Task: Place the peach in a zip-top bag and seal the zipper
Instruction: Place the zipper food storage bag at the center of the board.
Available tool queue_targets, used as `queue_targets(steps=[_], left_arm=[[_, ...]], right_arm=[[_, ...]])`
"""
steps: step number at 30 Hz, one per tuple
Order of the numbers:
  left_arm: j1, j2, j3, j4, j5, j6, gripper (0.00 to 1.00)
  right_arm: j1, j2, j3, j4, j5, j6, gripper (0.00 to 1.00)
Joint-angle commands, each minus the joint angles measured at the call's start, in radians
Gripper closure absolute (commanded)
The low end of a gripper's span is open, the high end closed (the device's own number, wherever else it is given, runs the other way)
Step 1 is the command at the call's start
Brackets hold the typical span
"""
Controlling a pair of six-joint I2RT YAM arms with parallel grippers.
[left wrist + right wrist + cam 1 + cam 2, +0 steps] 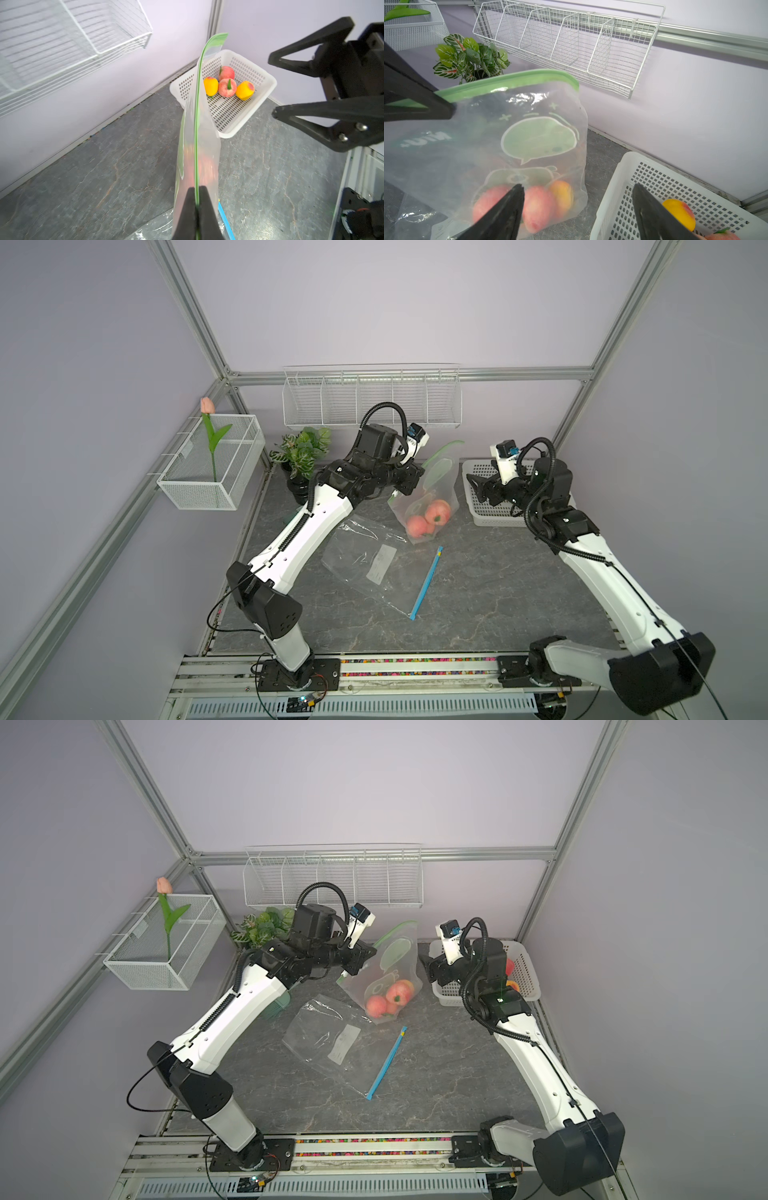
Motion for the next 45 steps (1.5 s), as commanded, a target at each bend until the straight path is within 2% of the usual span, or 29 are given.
queue_targets(steps=[1, 6, 12, 18, 23, 28, 39, 45], left_arm=[[0.011, -0.037, -0.05, 0.096, -0.15, -0.069, 1.0], [0.014, -0.085, -0.152, 0.168, -0.369, -0.173, 1.0], [0.015, -0.145, -0.294, 0.274, -0.559, -0.288, 1.0], [0.015, -0.143, -0.398, 0.433, -0.628, -0.338, 1.0], [0.013, -0.075, -0.376, 0.464, -0.596, -0.382, 1.0], [-0.004, 0.019, -0.331, 0.488, -0.494, -0.432, 1.0], [-0.048, 0.269, -0.182, 0.521, -0.345, -0.558, 1.0], [-0.076, 0.4, -0.061, 0.481, -0.346, -0.603, 1.0]], right_arm=[[-0.003, -0.015, -0.022, 0.034, 0.021, -0.017, 0.15], [-0.003, -0.008, -0.027, 0.033, 0.016, -0.011, 0.15], [-0.003, -0.008, -0.037, 0.032, 0.018, -0.011, 0.15], [-0.003, -0.023, -0.065, 0.029, 0.019, -0.008, 0.14], [-0.004, -0.046, -0.084, 0.014, 0.037, -0.018, 0.14], [-0.007, -0.068, -0.097, 0.001, 0.056, -0.029, 0.14], [-0.022, -0.098, -0.115, -0.021, 0.075, -0.043, 0.13], [-0.029, -0.105, -0.124, -0.027, 0.076, -0.046, 0.13]])
